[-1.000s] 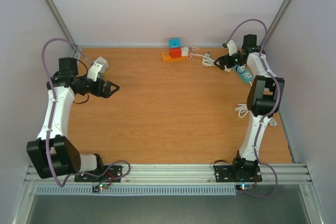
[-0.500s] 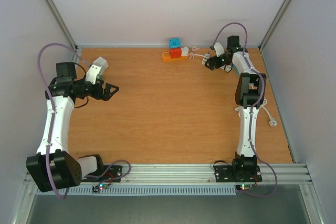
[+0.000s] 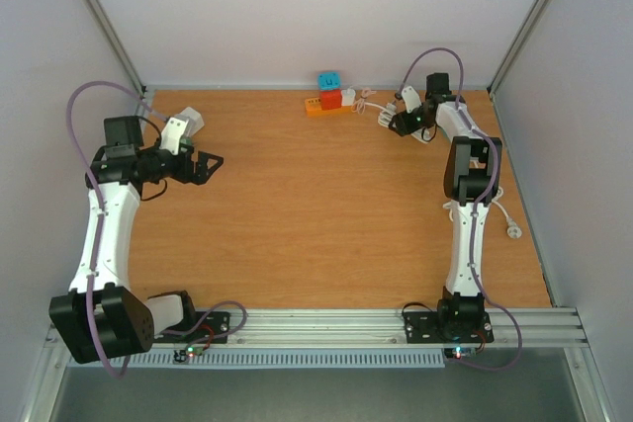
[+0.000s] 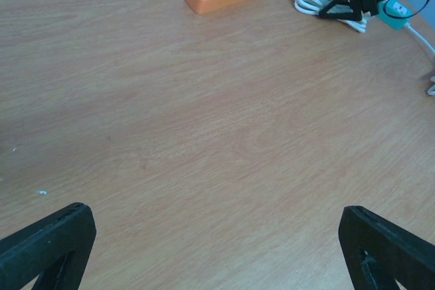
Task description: Pull the plug off the socket
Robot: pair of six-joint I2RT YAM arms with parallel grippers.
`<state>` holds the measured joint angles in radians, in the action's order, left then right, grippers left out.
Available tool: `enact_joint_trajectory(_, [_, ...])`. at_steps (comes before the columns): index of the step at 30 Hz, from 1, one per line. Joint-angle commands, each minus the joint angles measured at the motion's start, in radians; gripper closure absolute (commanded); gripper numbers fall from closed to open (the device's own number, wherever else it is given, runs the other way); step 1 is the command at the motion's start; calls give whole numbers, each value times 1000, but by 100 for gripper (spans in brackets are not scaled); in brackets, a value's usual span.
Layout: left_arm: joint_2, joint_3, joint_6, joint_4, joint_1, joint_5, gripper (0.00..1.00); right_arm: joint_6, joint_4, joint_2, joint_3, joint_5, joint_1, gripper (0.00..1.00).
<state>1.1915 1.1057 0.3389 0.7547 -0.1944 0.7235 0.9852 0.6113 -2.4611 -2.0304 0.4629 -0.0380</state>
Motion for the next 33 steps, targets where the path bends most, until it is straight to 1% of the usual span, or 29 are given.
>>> enact_joint_trajectory(1, [-11,-22,-19,-60,3,-3,0,2,10,95,169,39,38,50])
enact_joint_trajectory(3, [-8,-23,-25,-67,4,0,0,8,-18,136,243,32,76,53])
enact_joint_trajectory(8, [-11,-29,-26,-70,3,1,0,26,-103,239,434,15,124,59])
enact_joint_trajectory(17, [-47,-77,-39,-108,3,5,0,63,-207,408,743,-23,244,61])
enact_joint_trajectory(23, [-59,-83,-47,-105,3,13,0,65,-233,495,861,-33,346,61])
enact_joint_trajectory(33, [-76,-87,-47,-99,3,14,0,56,-235,581,963,-46,514,61])
